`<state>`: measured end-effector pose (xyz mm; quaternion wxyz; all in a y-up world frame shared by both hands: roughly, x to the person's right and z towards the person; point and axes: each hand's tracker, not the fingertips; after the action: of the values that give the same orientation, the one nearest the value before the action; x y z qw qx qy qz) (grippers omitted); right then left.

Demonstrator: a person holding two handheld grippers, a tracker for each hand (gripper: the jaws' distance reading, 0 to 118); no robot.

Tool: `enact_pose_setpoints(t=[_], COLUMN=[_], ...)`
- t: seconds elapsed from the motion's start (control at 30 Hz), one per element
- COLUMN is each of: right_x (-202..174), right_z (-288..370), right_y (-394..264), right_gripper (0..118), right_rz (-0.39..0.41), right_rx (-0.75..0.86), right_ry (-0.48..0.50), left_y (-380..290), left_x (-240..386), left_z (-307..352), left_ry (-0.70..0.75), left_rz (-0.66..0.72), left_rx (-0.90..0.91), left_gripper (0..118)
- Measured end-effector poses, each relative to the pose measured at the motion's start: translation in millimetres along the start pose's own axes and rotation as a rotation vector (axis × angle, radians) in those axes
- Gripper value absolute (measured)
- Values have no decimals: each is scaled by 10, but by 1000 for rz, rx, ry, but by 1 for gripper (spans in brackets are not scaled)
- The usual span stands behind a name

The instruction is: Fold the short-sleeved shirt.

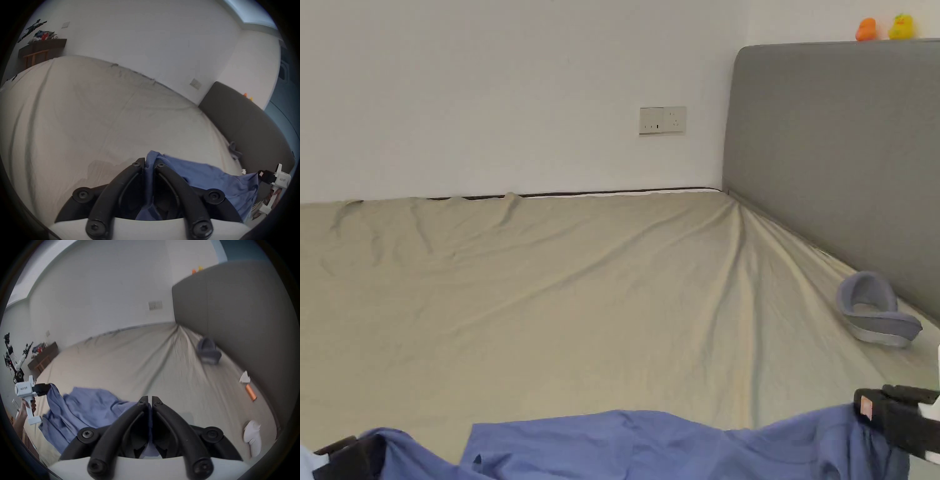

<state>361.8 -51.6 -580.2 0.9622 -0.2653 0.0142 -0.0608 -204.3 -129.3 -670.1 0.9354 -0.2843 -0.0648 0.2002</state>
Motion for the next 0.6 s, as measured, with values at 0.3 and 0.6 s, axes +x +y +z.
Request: enact_pose_setpoints(t=[0.3,0.6], right_x=[-409,-825], right_z=[1022,2295], right_y=[733,1319], right_gripper=[2,1], right_rz=[112,243], right_rx=[371,668], right_ry=[27,-101], left_y=[860,1353], left_x=[469,743], left_z=[1317,2804], left_ry=[-172,34], left_rz=[7,-94], left_rx=[262,501], left_gripper=[7,7])
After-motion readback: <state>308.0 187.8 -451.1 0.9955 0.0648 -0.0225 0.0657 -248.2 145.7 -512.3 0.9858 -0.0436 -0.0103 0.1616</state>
